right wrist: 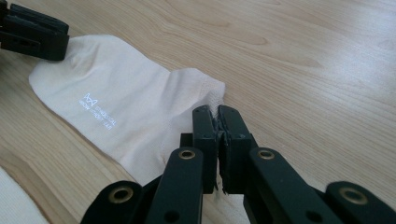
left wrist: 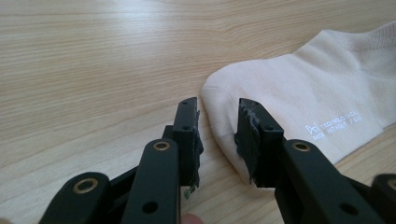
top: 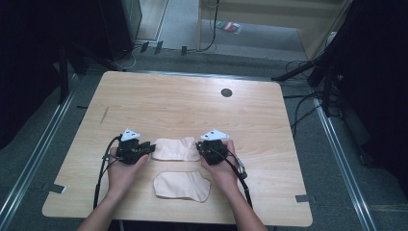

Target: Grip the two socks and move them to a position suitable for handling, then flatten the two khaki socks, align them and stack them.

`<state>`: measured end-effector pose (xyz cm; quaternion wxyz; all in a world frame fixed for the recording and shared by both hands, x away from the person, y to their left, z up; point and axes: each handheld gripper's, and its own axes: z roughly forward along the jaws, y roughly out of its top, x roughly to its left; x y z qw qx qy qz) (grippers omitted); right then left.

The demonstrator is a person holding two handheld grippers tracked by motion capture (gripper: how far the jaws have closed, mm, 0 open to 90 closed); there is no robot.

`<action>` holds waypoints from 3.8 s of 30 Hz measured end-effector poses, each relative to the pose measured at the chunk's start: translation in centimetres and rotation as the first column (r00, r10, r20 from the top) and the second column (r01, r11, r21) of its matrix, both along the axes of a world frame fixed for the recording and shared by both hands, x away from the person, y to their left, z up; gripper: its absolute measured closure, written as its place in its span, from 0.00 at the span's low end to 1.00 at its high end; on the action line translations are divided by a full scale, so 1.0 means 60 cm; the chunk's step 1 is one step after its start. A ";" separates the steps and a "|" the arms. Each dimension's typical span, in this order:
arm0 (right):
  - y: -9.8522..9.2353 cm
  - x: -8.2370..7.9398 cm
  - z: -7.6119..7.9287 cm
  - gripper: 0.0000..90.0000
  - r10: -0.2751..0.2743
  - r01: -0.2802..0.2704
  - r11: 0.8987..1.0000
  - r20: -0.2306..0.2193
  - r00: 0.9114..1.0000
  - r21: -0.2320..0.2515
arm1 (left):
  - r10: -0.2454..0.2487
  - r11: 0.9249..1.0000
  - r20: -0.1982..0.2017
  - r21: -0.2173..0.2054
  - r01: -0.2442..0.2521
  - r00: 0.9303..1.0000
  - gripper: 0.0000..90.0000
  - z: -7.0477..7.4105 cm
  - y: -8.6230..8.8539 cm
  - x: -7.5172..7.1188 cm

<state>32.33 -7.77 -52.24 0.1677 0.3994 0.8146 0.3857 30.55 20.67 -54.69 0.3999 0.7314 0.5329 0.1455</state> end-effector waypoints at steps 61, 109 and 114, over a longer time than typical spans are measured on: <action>-0.037 0.002 -0.018 0.95 -0.082 0.088 0.993 -0.081 0.993 0.081 | -0.097 0.994 0.048 -0.037 0.099 0.994 1.00 0.010 -0.030 -0.014; -0.071 -0.115 0.036 0.95 -0.046 0.057 0.983 -0.062 0.997 0.176 | -0.186 0.980 0.091 -0.059 0.192 0.978 1.00 0.062 -0.032 -0.118; -0.073 -0.135 0.032 0.95 -0.034 0.047 0.983 -0.072 0.997 0.177 | -0.206 0.977 0.078 -0.042 0.209 0.975 1.00 0.058 -0.032 -0.141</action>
